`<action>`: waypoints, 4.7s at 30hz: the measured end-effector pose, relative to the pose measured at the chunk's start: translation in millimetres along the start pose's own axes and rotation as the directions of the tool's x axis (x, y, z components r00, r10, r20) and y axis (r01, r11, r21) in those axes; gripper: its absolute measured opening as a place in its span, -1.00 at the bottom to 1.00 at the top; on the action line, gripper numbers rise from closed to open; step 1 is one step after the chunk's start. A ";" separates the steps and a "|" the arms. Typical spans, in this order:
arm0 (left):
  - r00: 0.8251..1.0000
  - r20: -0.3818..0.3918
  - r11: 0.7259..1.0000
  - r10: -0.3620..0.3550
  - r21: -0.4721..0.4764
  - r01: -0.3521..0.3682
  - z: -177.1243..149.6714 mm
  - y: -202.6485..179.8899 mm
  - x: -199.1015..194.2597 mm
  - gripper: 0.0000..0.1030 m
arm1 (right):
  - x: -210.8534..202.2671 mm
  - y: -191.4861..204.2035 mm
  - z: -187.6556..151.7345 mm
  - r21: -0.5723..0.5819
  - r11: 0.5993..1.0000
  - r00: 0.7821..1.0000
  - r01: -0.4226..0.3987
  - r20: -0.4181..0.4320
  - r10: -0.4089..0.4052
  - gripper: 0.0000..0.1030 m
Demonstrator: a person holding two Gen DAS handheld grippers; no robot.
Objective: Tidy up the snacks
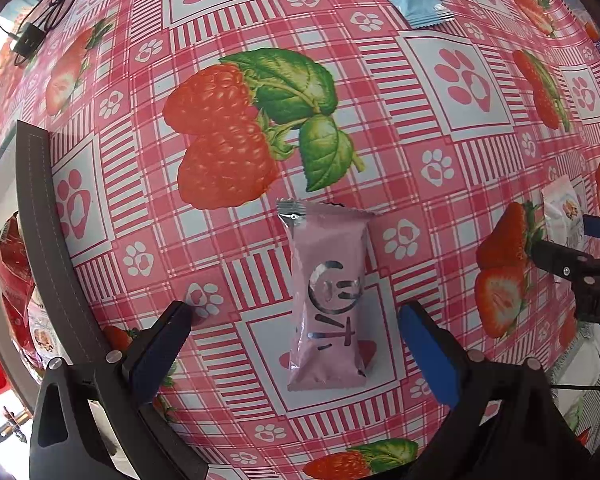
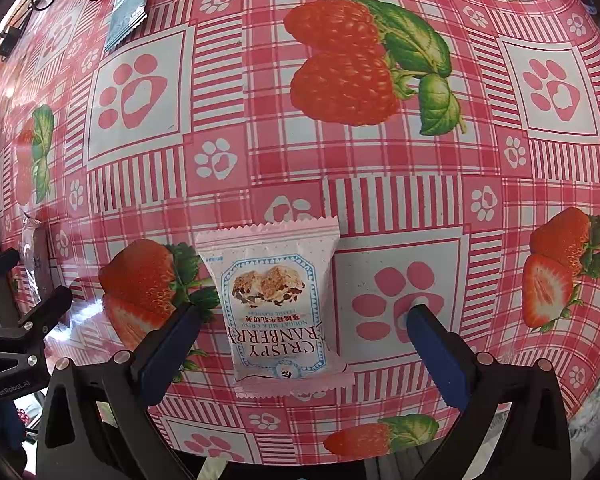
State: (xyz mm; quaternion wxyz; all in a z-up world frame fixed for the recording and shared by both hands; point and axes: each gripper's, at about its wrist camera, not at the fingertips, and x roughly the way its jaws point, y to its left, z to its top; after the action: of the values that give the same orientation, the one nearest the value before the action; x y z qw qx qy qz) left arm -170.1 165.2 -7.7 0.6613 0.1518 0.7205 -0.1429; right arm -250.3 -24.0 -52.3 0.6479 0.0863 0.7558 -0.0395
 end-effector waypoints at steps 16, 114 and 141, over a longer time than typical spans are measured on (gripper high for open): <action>1.000 0.001 1.000 0.000 -0.009 0.000 1.0 -0.6 0.4 1.00 | 0.5 0.2 -0.1 0.000 1.000 1.000 -0.002 0.001 0.002 1.00; 0.996 0.008 0.996 -0.091 0.011 0.091 35.2 3.8 -29.2 -0.51 | -27.5 12.4 26.6 -0.060 0.995 0.996 -0.081 0.018 0.082 -0.25; 0.949 0.299 0.966 -0.101 -0.200 0.165 -11.6 132.4 -116.1 -0.51 | -108.2 157.4 103.8 -0.247 0.958 0.980 -0.148 0.091 0.175 -0.24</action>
State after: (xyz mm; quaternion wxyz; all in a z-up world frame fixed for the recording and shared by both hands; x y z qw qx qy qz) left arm -117.5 287.3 108.3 0.7601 0.0052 0.6375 -0.1261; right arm -105.0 104.1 46.3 0.6960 0.0670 0.7079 0.1000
